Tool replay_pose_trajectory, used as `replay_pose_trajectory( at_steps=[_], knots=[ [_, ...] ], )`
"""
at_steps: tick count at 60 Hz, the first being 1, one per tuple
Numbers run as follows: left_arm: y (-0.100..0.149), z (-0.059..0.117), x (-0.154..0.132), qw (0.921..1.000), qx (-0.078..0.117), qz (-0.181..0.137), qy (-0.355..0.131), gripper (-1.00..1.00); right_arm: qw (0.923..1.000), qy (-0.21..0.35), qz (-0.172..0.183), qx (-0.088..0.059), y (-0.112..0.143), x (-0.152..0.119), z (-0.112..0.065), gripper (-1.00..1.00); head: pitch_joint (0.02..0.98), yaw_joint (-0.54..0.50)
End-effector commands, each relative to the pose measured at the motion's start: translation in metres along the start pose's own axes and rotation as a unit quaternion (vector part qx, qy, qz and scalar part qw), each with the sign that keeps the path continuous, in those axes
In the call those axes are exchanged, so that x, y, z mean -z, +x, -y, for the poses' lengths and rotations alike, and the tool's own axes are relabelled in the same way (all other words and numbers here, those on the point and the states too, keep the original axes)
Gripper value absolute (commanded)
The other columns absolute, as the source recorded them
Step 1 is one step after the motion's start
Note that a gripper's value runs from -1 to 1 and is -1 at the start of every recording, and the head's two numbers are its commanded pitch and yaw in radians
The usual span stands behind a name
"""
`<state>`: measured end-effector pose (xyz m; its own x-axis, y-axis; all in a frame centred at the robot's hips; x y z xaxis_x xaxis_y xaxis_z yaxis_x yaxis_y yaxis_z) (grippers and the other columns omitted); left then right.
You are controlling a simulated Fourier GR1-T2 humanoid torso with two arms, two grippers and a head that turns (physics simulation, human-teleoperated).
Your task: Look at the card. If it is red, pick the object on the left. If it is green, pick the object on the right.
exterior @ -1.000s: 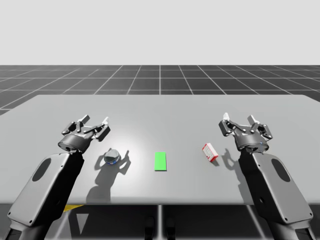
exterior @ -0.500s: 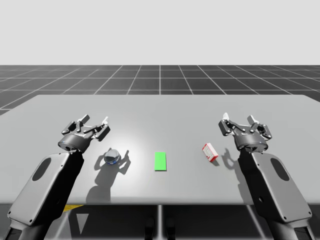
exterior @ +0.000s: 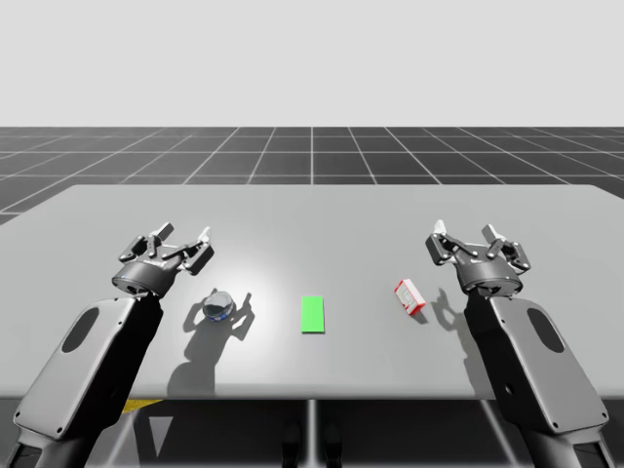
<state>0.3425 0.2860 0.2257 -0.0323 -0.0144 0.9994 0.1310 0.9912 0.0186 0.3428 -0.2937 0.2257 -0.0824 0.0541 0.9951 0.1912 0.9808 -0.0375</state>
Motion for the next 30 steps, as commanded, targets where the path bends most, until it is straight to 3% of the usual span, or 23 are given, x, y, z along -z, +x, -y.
replay_pose_trajectory(
  at_steps=[1,15,30],
  knots=[
    [-0.0002,-0.0007,0.0009,1.0000,0.000,0.001,0.000,-1.00,1.0000,0.001,0.000,-0.005,-0.0003,0.0000,-0.0003,-1.00,0.795,0.01],
    [0.0004,-0.0008,0.0015,1.0000,0.000,0.002,-0.002,-1.00,0.9999,-0.001,0.001,-0.011,-0.0004,0.0001,-0.0007,-1.00,0.920,0.01],
    [0.0008,-0.0010,0.0017,1.0000,0.000,0.002,-0.002,-1.00,0.9999,0.002,0.002,-0.013,0.0000,-0.0007,-0.0006,-1.00,0.922,0.01]
  ],
)
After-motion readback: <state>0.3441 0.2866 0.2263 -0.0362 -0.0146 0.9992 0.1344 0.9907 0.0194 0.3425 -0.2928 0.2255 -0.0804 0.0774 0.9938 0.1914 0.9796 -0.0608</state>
